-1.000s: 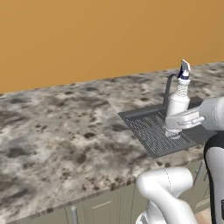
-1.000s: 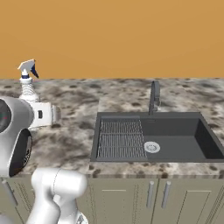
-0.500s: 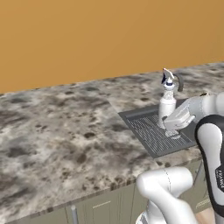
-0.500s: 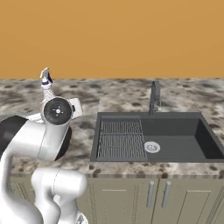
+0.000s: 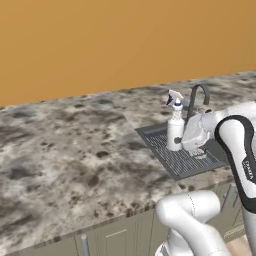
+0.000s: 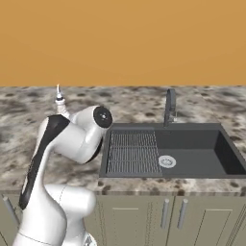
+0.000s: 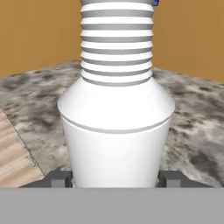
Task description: Locate and retrieve the bar soap and spray from the cabinet. Place them next to the sink.
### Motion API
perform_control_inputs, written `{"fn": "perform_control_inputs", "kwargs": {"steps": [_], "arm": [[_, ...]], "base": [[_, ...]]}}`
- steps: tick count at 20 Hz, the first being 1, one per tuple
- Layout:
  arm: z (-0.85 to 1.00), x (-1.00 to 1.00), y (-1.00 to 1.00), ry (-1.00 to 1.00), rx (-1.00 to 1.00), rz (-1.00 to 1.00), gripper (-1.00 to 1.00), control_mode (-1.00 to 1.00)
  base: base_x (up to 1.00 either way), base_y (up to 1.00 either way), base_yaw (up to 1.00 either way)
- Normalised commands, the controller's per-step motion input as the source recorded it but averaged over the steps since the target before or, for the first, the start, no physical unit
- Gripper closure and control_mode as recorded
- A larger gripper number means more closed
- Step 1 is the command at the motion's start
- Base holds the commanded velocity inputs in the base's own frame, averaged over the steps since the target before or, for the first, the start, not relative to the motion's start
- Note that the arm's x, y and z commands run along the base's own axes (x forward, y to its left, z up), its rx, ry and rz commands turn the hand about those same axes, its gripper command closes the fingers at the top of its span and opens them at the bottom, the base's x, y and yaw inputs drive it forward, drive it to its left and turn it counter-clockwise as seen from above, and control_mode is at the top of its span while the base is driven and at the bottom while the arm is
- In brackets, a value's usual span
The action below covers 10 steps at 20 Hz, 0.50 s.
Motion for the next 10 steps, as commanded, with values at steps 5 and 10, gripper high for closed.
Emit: {"fn": "perform_control_inputs", "kwargs": {"steps": [5, 10], "arm": [[-0.31, 0.50, -0.09, -0.04, 0.03, 0.25, 1.00, -1.00], [-0.44, 0.45, 0.01, 0.00, 0.07, 0.32, 1.00, -1.00]], "base": [[0.00, 0.00, 0.00], [0.00, 0.00, 0.00]]}}
